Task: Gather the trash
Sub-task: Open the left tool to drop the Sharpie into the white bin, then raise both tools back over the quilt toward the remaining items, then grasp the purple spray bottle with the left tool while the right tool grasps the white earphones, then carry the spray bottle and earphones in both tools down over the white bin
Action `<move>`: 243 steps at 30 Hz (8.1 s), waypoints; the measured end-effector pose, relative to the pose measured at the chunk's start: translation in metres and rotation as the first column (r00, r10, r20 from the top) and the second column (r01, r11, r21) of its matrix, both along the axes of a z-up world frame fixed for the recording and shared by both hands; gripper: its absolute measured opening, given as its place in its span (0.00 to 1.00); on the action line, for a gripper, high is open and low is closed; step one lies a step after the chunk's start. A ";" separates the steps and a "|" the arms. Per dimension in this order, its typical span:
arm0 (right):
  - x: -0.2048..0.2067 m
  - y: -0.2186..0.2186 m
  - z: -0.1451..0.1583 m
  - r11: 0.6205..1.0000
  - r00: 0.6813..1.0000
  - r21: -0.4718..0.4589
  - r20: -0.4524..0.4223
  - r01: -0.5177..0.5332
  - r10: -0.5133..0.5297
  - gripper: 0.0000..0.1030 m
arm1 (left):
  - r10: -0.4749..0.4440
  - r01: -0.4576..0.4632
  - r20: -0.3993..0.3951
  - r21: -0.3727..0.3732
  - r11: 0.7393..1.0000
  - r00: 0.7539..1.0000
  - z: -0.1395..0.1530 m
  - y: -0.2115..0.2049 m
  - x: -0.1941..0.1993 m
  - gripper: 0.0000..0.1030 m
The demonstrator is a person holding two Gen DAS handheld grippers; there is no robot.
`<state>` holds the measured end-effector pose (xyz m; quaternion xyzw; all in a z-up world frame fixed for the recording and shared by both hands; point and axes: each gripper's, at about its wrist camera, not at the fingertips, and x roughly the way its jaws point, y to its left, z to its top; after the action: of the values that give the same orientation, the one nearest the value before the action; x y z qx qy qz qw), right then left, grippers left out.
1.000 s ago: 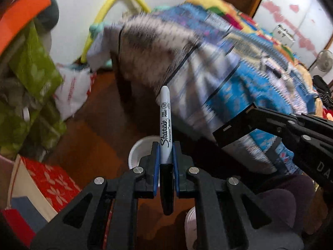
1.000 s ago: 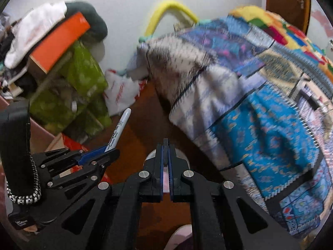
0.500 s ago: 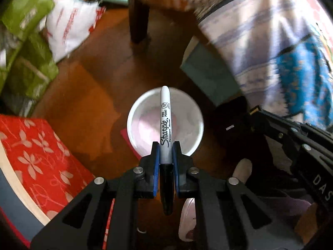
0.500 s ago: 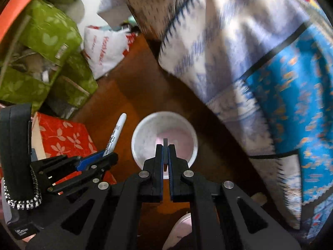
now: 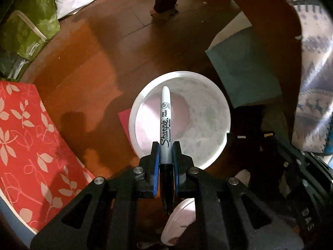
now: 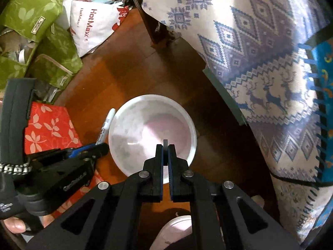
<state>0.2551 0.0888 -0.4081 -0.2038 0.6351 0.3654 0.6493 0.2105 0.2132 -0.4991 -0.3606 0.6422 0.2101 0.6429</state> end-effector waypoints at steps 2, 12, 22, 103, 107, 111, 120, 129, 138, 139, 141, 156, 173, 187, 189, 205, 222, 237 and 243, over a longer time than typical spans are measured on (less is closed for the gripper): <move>0.001 0.001 0.001 1.000 1.000 0.017 0.006 -0.005 0.005 0.04 | 0.002 -0.002 0.001 -0.008 1.000 1.000 -0.006 0.000 0.003 0.10; 0.004 -0.003 0.010 0.998 1.000 0.067 -0.007 0.000 0.001 0.05 | -0.019 0.019 0.014 0.000 1.000 1.000 0.000 -0.001 0.005 0.12; -0.002 -0.006 0.021 0.998 0.999 0.053 0.048 -0.020 0.017 0.06 | -0.022 0.013 0.095 0.089 0.996 0.995 0.057 0.001 -0.016 0.30; 0.173 -0.426 0.262 0.706 0.601 0.487 0.382 0.515 -0.702 0.76 | -0.748 0.464 0.439 0.594 0.657 0.497 0.326 -0.360 0.273 0.71; 0.191 -0.423 0.240 0.707 0.627 0.475 0.346 0.525 -0.698 0.76 | -0.720 0.476 0.442 0.546 0.689 0.536 0.299 -0.354 0.302 0.71; 0.207 -0.420 0.222 0.699 0.634 0.475 0.321 0.535 -0.704 0.75 | -0.678 0.462 0.439 0.505 0.729 0.589 0.274 -0.348 0.338 0.71; 0.233 -0.400 0.199 0.701 0.687 0.490 0.248 0.519 -0.683 0.54 | -0.556 0.341 0.406 0.490 0.802 0.725 0.240 -0.339 0.399 0.71; 0.242 -0.372 0.178 0.759 0.756 0.457 0.242 0.464 -0.608 0.38 | -0.528 0.291 0.358 0.540 0.790 0.770 0.221 -0.339 0.400 0.71; 0.248 -0.360 0.170 0.779 0.743 0.407 0.288 0.477 -0.605 0.21 | -0.548 0.337 0.315 0.528 0.780 0.775 0.207 -0.337 0.389 0.69; 0.250 -0.361 0.170 0.777 0.746 0.410 0.279 0.477 -0.605 0.18 | -0.548 0.337 0.313 0.528 0.779 0.776 0.207 -0.337 0.389 0.68; 0.251 -0.364 0.171 0.768 0.752 0.422 0.251 0.482 -0.610 0.09 | -0.554 0.350 0.323 0.514 0.783 0.767 0.208 -0.338 0.386 0.56; 0.238 -0.388 0.227 0.717 0.697 0.512 0.279 0.473 -0.660 0.04 | -0.672 0.492 0.357 0.477 0.729 0.649 0.223 -0.339 0.347 0.24; 0.204 -0.409 0.288 0.716 0.663 0.530 0.336 0.454 -0.669 0.04 | -0.700 0.458 0.426 0.541 0.705 0.574 0.312 -0.337 0.275 0.24; 0.134 -0.377 0.335 0.757 0.698 0.541 0.378 0.366 -0.608 0.04 | -0.651 0.358 0.461 0.573 0.737 0.603 0.377 -0.284 0.173 0.24; 0.121 -0.364 0.342 0.765 0.711 0.547 0.382 0.340 -0.590 0.04 | -0.639 0.338 0.465 0.577 0.744 0.612 0.383 -0.274 0.156 0.24; 0.031 -0.262 0.358 0.827 0.824 0.542 0.395 0.148 -0.406 0.04 | -0.530 0.171 0.500 0.597 0.784 0.685 0.415 -0.192 0.028 0.24; -0.029 -0.138 0.303 0.902 0.911 0.432 0.370 0.002 -0.180 0.04 | -0.371 0.092 0.459 0.523 0.847 0.808 0.349 -0.107 -0.051 0.24; -0.040 -0.035 0.156 0.975 0.980 0.199 0.189 -0.102 0.065 0.04 | -0.147 0.048 0.295 0.319 0.946 0.944 0.208 -0.038 -0.066 0.24; -0.037 -0.011 0.098 0.988 0.992 0.114 0.088 -0.100 0.091 0.04 | -0.128 0.063 0.227 0.271 0.961 0.966 0.167 -0.029 -0.058 0.24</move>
<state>0.2176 0.0777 -0.3106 -0.2099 0.5745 0.4245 0.6676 0.1527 0.1843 -0.3319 -0.2641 0.5425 0.2158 0.7677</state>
